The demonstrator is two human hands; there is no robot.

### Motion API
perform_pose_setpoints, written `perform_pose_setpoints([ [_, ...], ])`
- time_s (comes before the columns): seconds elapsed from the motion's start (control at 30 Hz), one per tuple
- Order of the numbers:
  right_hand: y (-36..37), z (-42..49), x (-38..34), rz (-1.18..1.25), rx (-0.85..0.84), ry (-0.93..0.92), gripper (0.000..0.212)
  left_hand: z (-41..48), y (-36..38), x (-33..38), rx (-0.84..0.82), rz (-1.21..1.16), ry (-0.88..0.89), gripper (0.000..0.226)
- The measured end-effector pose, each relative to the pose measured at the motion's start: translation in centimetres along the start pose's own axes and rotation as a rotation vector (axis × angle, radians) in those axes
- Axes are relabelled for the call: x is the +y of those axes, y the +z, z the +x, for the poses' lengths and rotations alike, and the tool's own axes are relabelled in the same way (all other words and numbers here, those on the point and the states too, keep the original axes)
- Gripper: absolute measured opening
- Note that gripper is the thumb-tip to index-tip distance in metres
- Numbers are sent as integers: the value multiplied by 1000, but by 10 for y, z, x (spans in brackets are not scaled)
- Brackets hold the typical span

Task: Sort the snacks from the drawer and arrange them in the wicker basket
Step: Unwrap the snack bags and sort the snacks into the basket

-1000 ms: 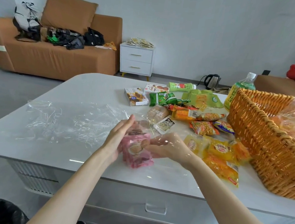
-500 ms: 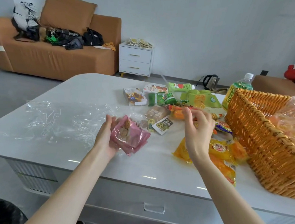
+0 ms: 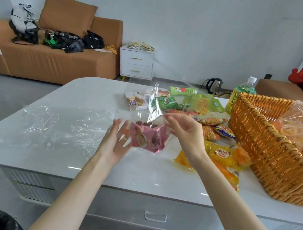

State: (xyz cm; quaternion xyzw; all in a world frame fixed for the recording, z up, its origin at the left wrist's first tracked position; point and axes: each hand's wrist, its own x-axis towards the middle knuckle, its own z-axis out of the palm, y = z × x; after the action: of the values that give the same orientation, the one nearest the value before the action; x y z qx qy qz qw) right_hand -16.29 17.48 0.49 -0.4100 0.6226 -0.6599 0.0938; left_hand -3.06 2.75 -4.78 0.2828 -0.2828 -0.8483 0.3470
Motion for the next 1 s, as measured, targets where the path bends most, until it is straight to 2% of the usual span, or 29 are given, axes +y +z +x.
perform_pose_setpoints([
  [0.1,-2,-3,3,-23,-33,22,14,-4,0,2,-47,-5,-18,25],
  [0.2,-1,-6,7,14,-159,246,15,-7,2,4,-89,33,17,24],
  [0.3,-4,-6,11,172,-134,392,27,-11,5,11,-77,163,77,30],
  [0.4,-14,-7,10,349,-125,563,28,-15,10,19,40,281,184,30],
  [0.5,-26,-4,10,547,-36,636,32,-11,10,26,211,382,267,26],
  [0.53,-29,-3,9,520,-15,641,30,-9,9,28,261,420,294,25],
  [0.6,-34,-6,11,306,-28,640,22,0,4,28,334,483,334,27],
  [0.7,-36,-15,23,3,-82,659,22,13,-4,24,366,610,389,38],
  [0.8,-34,-20,37,-118,-85,688,21,18,-10,14,350,994,513,50],
  [0.83,-33,-20,41,-145,-88,704,20,16,-8,10,311,1138,592,52],
  [0.9,-35,-19,45,-217,-91,730,19,5,2,-3,98,1375,705,58],
  [0.93,-38,-19,46,-294,-94,718,21,-3,9,-11,-31,1516,712,67],
  [1.0,-48,-17,49,-593,-120,594,28,-18,19,-30,-225,1851,613,77],
])
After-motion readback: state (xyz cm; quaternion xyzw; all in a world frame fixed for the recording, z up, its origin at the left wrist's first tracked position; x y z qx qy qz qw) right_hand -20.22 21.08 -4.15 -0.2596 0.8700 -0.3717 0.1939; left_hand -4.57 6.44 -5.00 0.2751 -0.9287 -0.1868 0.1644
